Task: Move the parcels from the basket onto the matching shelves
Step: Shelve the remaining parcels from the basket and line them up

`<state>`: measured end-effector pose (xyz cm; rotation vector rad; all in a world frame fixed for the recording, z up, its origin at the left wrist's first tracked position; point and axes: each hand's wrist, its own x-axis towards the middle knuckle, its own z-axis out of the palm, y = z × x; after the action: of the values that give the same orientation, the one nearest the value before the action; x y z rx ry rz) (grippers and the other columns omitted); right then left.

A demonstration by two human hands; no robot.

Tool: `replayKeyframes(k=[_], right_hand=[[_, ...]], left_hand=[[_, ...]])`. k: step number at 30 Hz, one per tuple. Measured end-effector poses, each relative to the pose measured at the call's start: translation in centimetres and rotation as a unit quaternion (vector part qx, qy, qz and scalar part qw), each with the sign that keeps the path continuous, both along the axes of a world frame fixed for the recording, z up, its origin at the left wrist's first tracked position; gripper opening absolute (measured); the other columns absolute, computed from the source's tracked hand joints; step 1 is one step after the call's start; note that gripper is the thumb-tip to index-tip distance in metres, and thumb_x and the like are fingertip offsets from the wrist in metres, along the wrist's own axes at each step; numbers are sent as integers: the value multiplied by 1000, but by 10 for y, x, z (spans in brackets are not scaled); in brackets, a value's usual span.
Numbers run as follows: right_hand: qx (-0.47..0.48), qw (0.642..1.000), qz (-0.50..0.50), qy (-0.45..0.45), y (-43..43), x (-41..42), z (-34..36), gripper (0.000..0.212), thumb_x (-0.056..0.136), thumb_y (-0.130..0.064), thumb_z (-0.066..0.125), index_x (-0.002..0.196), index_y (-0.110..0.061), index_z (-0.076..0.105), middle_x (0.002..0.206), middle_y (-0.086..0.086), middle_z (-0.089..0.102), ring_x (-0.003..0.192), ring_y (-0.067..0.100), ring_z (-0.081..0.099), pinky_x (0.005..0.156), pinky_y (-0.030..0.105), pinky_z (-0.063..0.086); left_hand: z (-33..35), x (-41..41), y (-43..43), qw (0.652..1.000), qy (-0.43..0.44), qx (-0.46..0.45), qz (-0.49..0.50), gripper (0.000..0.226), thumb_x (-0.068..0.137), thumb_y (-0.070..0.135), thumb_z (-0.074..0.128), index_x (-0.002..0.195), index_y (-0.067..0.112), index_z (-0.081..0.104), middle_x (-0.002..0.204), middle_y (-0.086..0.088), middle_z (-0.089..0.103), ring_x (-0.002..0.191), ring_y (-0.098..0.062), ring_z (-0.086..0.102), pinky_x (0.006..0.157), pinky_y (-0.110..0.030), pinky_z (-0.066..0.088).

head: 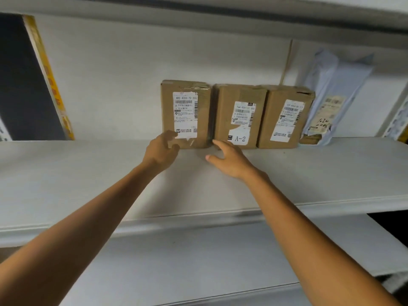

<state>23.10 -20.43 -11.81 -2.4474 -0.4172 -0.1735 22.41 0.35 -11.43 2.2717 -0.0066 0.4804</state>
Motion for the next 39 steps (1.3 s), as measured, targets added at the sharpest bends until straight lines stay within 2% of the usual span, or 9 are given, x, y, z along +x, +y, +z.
replayKeyframes(k=[5,9,16,19,24,28,32,36,39], right_hand=[[31,998,-50,9,-78,-51,5,71,92,-48,56,151,-23,27,156,3,30,142,25,29,111,35,29],[32,987,-148,-44,-167,-111,8,62,89,-55,57,141,-23,44,144,3,48,129,26,46,102,39,42],[52,963,-261,-32,-336,-234,-2,69,91,-51,56,149,-21,34,152,8,37,137,27,36,111,36,33],[57,949,-309,-14,-398,-293,-22,69,91,-52,55,149,-24,33,150,10,37,137,29,35,105,32,32],[95,903,-418,39,-477,-381,-69,74,88,-58,56,150,-24,32,154,7,32,141,27,32,110,36,31],[117,868,-478,70,-520,-440,-115,74,88,-59,55,149,-23,32,153,6,34,140,26,34,109,36,32],[156,834,-511,140,-554,-496,-160,80,89,-57,56,153,-24,22,159,5,23,144,27,26,112,41,28],[154,801,-555,162,-583,-540,-196,72,91,-52,57,150,-20,30,153,12,33,138,28,35,107,34,32],[175,772,-580,190,-597,-564,-221,68,92,-48,58,148,-18,33,148,11,40,130,27,44,104,38,40]], left_hand=[[12,-38,-69,991,6,90,-101,38,91,11,54,128,16,55,133,-9,55,124,-28,50,104,-37,40],[17,-71,-162,961,33,181,-204,44,93,18,56,136,22,47,141,-7,47,130,-25,43,101,-32,35],[19,-135,-355,900,18,247,-360,45,95,24,53,138,29,40,145,-2,43,130,-22,42,98,-26,33],[-1,-168,-434,870,45,257,-417,51,95,28,52,143,27,35,150,-3,37,134,-23,38,108,-29,30],[-44,-230,-542,810,64,268,-517,55,95,30,53,145,30,31,150,-3,36,135,-24,37,111,-45,34],[-85,-273,-610,761,86,274,-581,56,95,31,54,145,34,29,151,-2,34,133,-23,41,107,-42,38],[-132,-305,-668,686,115,304,-651,62,94,33,54,148,36,23,155,1,26,139,-22,32,112,-44,33],[-179,-334,-721,628,125,306,-704,62,95,30,54,149,32,23,155,1,27,140,-20,31,112,-38,31],[-216,-355,-754,585,136,300,-741,59,94,24,56,147,28,30,148,-3,40,131,-21,43,105,-40,41]])
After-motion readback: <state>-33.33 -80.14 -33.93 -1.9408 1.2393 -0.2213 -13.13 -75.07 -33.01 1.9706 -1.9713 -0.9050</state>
